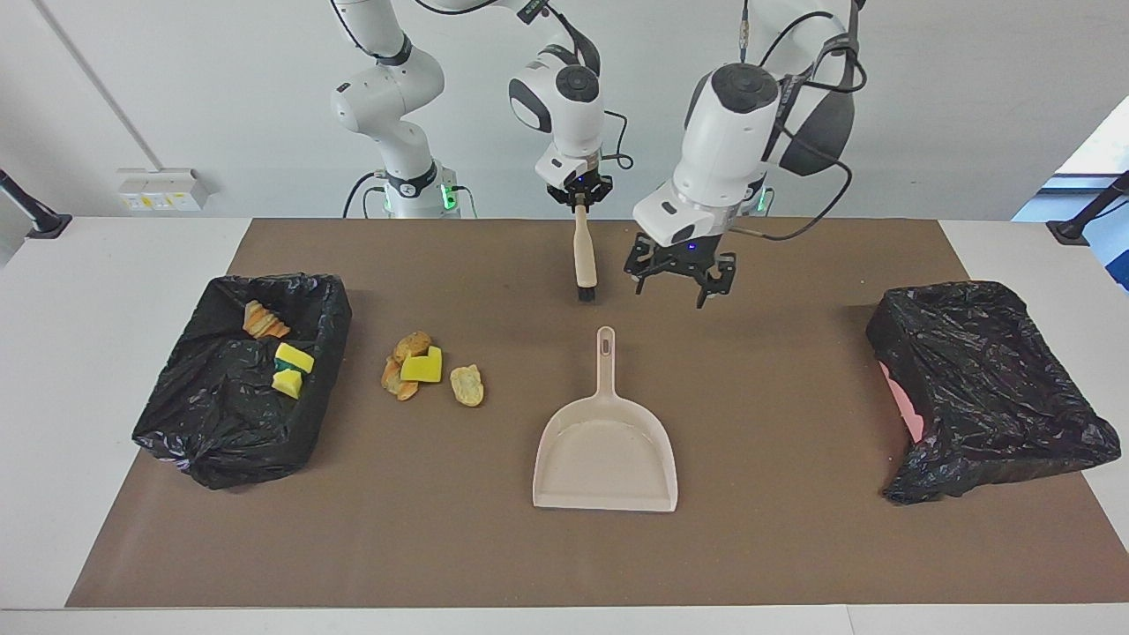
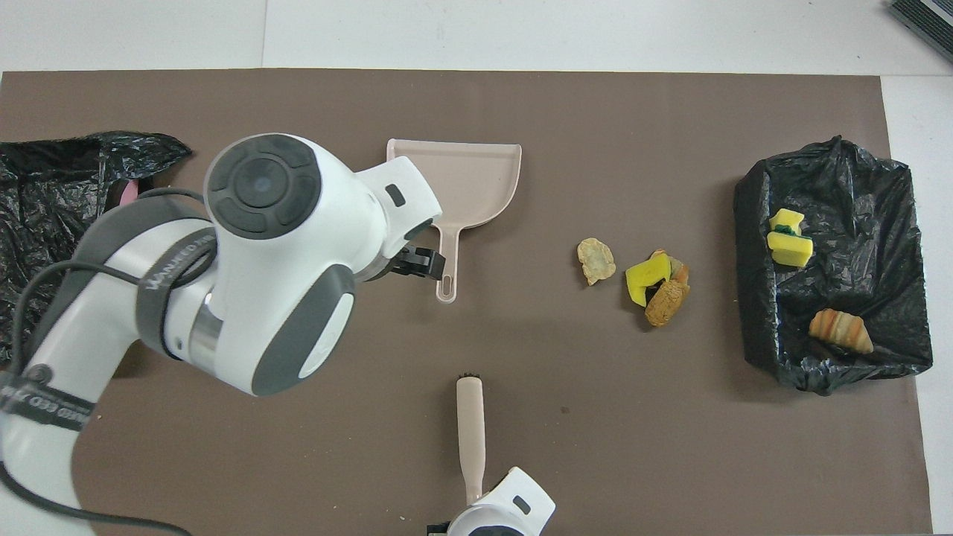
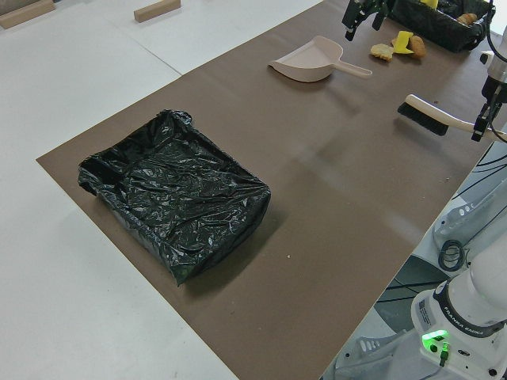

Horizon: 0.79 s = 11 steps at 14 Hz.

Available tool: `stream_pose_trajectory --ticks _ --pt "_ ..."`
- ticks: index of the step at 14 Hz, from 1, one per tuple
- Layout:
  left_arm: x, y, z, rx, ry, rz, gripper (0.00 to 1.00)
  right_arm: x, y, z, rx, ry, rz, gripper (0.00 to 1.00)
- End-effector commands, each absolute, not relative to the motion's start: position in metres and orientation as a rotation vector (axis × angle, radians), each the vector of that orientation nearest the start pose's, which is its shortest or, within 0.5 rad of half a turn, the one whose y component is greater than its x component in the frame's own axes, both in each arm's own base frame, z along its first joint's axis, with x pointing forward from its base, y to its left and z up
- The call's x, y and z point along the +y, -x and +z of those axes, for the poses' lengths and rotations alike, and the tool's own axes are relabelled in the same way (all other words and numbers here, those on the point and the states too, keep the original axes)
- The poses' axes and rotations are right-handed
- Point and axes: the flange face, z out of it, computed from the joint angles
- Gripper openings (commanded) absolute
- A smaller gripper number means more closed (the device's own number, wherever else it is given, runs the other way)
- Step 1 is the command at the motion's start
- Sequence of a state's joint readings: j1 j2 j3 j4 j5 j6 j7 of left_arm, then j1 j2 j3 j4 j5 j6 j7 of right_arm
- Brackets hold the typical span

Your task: Sweep and dump trash in bin

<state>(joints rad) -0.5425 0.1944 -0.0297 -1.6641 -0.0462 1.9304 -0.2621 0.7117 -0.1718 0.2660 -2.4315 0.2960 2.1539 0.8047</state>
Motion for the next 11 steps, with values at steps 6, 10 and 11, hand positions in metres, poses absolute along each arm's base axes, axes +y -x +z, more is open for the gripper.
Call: stream_pose_trajectory --ticks 6,10,11 --pt "-0.395 -0.536 0.412 0.418 3.174 -0.159 1.0 0.191 -0.359 0.417 -0.05 3.197 0.316 0.0" --pt "-0.389 -0.531 0.382 0.406 3.181 -0.174 1.0 0.106 -0.441 0.414 -0.278 3.258 0.268 0.0" --pt "-0.392 -0.533 0.372 0.409 3.185 -0.192 1.0 0.096 -0.456 0.42 -0.358 3.348 0.255 0.0"
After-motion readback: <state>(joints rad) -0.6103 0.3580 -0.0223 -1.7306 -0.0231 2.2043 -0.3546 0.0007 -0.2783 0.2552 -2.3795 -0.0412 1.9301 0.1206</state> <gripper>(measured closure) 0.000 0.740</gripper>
